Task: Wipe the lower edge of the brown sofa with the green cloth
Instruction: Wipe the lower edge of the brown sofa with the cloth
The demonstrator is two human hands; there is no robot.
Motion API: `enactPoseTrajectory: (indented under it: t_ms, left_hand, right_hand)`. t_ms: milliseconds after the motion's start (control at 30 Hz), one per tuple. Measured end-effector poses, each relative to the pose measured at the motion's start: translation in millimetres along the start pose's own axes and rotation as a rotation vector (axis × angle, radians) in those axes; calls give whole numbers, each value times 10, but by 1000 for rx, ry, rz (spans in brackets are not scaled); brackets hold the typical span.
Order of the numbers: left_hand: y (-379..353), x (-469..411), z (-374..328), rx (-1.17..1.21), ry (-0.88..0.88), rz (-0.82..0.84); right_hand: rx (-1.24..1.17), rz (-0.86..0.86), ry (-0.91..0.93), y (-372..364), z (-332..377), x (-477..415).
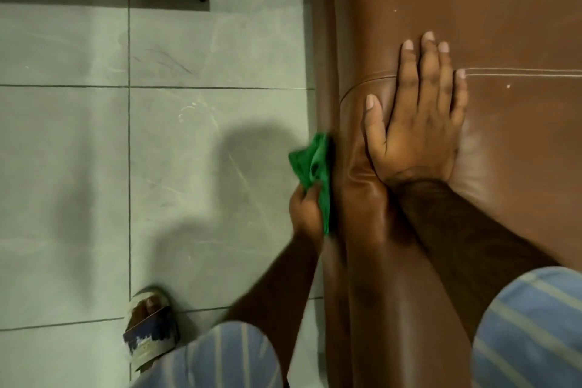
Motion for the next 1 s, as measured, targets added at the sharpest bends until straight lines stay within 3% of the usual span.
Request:
enactPoseTrajectory:
  t_ms: [67,167,233,333,433,567,600,667,733,833,933,1000]
  left_hand:
    - [312,191,155,-270,23,-92]
    - [284,-50,18,-732,75,-8]
    - [11,-382,-299,-857,23,-34]
    - [-353,-830,-740,-748,-135,-80]
    - [-397,-787,-726,-394,-211,-83]
    - [-24,-49,-78,71,6,1]
    - [113,184,104,40,38,-62]
    - [330,539,244,-277,58,-185]
    - [389,655,214,-613,90,-184]
    - [288,395,43,-913,141,-131]
    - [-2,-116,-379,-1007,52,-68]
    - [-236,-520,-749,-916,-55,-87]
  right_hand:
    - [2,3,3,12,6,3]
    - [8,-3,8,8,4,2]
    - [2,-2,6,-2,4,4]
    - [1,-15,3,1,6,6]
    - [-1,-11,1,4,11,0]
    - [14,-6,-4,10,15,4]
    - [20,0,-3,13,5,1]
    - [22,3,-3,16,-2,0]
    - [14,-7,-3,11,10,6]
    - [8,-16,-2,5,6,3]
    - [7,-21,8,9,13,3]
    - [4,-17,8,-5,5,-3]
Point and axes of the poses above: each hand's wrist, its own x-axis away from the middle knuckle, its own y-axis out of the back of the hand, z = x × y, the point moved 3 cm from there along -x, towards the middle knuckle, and after that the axes turned 9 degrees about -y, right-handed, at the moved point
